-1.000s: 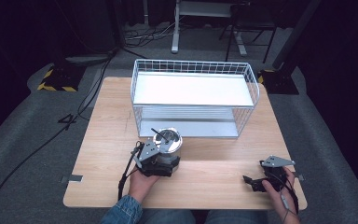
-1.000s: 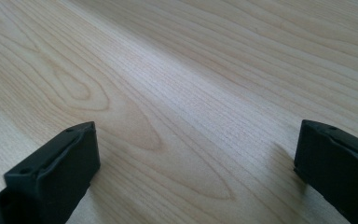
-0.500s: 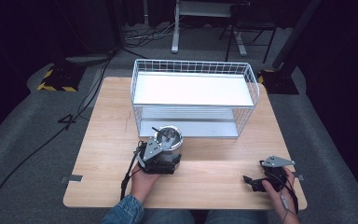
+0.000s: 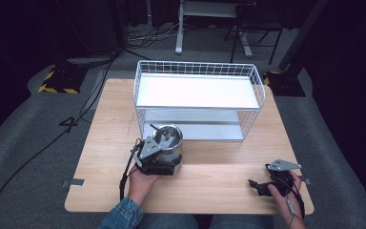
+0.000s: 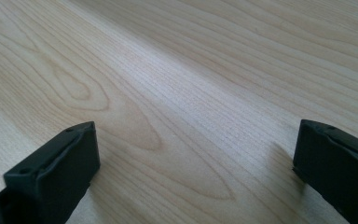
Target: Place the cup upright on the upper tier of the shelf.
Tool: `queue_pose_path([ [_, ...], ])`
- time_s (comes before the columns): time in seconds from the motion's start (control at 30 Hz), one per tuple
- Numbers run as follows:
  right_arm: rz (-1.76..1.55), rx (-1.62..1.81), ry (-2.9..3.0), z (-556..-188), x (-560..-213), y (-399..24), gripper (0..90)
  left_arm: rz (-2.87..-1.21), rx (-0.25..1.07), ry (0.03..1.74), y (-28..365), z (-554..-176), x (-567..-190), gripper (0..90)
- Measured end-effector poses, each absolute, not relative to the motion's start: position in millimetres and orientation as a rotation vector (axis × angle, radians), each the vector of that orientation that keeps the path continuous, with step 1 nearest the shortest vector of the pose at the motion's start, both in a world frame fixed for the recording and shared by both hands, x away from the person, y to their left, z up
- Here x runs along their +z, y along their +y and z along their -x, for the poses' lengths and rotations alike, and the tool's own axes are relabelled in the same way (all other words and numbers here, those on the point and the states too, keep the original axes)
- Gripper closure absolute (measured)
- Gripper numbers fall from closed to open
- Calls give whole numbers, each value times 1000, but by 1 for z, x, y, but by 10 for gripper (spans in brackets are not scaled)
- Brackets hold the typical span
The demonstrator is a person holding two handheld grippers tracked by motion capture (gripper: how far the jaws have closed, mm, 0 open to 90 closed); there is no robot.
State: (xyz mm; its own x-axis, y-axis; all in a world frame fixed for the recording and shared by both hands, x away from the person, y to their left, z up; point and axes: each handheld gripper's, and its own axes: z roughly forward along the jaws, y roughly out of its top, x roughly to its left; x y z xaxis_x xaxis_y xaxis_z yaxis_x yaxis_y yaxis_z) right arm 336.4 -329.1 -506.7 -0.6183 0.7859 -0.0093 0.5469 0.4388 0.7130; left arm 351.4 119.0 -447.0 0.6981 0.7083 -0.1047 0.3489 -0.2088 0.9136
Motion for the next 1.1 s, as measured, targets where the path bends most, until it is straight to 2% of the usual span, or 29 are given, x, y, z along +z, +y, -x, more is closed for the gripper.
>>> queue_pose_path([
  [1.1, -1138, 981, 2356, -336, -507, -329, 4, -1795, 395, 743, 130, -361, -347, 35],
])
